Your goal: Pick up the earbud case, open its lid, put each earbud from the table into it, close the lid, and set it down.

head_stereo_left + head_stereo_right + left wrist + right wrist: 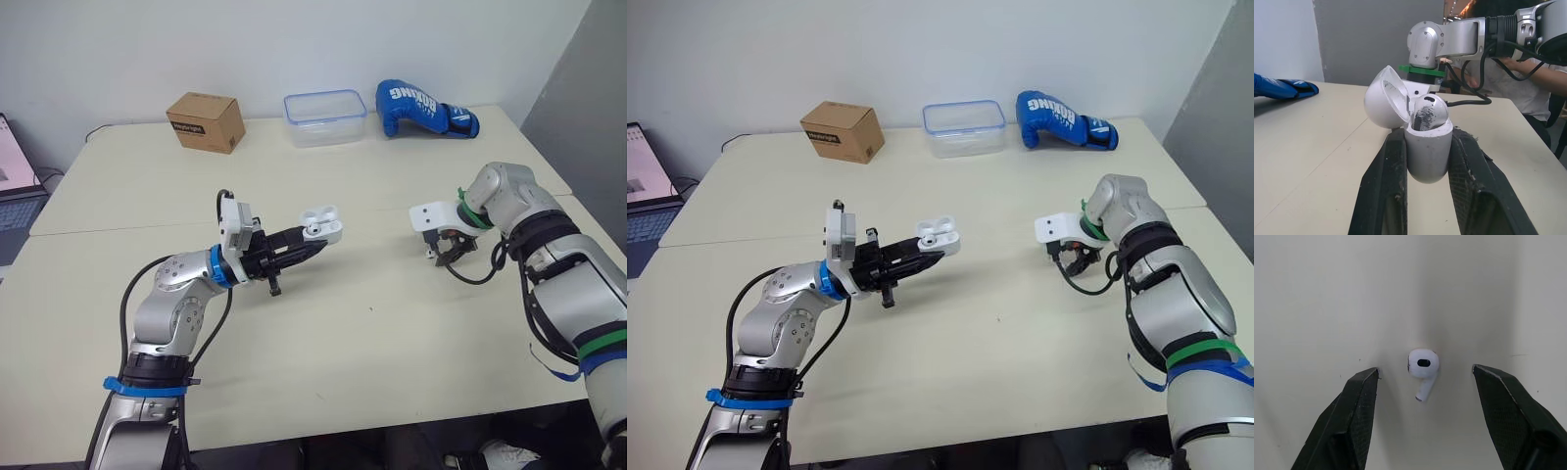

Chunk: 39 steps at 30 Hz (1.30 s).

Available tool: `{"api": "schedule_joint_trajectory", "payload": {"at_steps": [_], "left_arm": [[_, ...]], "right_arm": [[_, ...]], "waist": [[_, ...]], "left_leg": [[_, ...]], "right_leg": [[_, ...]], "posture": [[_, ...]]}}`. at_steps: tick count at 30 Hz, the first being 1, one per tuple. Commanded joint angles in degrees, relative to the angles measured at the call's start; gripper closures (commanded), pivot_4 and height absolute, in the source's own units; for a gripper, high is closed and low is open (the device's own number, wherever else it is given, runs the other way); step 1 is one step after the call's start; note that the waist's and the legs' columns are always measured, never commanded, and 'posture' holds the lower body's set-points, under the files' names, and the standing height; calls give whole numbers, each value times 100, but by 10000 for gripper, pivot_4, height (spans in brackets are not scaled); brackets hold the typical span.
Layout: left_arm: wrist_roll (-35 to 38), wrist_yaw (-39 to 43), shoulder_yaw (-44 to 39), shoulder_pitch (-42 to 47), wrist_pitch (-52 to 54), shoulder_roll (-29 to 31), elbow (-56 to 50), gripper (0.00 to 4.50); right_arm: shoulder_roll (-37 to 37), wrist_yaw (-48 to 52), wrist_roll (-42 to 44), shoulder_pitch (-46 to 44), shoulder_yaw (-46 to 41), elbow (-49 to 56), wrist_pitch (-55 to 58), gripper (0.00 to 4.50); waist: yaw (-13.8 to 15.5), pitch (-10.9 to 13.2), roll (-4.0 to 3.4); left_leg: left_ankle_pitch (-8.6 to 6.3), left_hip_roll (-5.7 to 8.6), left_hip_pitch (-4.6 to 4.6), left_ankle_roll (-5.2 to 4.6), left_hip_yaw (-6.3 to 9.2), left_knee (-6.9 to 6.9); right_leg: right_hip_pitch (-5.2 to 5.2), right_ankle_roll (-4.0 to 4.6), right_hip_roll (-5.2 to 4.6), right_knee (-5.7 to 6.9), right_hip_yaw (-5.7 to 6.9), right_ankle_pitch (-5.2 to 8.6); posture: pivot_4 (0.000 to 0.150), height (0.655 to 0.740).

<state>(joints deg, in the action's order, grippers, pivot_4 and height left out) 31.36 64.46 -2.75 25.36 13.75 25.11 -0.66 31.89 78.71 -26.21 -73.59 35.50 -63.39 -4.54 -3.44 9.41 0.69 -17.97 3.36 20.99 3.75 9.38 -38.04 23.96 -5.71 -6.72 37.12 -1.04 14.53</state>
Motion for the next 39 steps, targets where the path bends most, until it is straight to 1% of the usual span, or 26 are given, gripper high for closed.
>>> {"api": "schedule_joint_trajectory", "payload": {"at_steps": [1,2,14,17,20,21,39], "left_arm": [[94,-9,-69,1,-45,60,-266,37543],[93,-11,-69,-4,-46,61,-268,37543],[95,-39,-69,-18,-27,55,-302,37543],[88,-34,-64,-5,-34,51,-280,37543],[85,-32,-62,-1,-38,48,-273,37543],[85,-31,-62,-1,-38,48,-272,37543],[70,-53,-66,9,-45,47,-260,37543]], "right_arm": [[-2,19,-68,-179,-130,16,-25,19748],[-7,18,-80,-182,-133,12,-28,22643],[-12,89,-203,-127,-184,50,23,22643],[-29,95,-188,-113,-204,73,59,29164],[-38,98,-193,-113,-205,82,74,39563],[-39,97,-195,-114,-205,82,79,40412],[-39,149,-196,-98,-201,127,36,40409]], "waist": [[-1,0,0],[0,0,0],[-1,0,0],[-1,0,0],[-1,0,0],[-1,0,0],[-1,0,0]], "left_leg": [[0,0,0,0,0,0],[0,0,0,0,0,0],[0,0,0,0,-1,0],[0,0,0,0,-1,0],[0,0,0,0,-1,0],[0,0,0,0,-1,0],[0,0,0,0,-2,-1]], "right_leg": [[0,0,0,0,0,0],[0,0,0,0,0,0],[2,0,0,2,-1,0],[2,0,0,2,-2,0],[2,0,0,2,-1,0],[2,0,0,2,-2,0],[2,1,0,3,-2,0]], "posture": [[1500,7307],[1500,7307],[1500,7307],[1500,7307],[1500,7307],[1500,7307],[1500,7307]]}}
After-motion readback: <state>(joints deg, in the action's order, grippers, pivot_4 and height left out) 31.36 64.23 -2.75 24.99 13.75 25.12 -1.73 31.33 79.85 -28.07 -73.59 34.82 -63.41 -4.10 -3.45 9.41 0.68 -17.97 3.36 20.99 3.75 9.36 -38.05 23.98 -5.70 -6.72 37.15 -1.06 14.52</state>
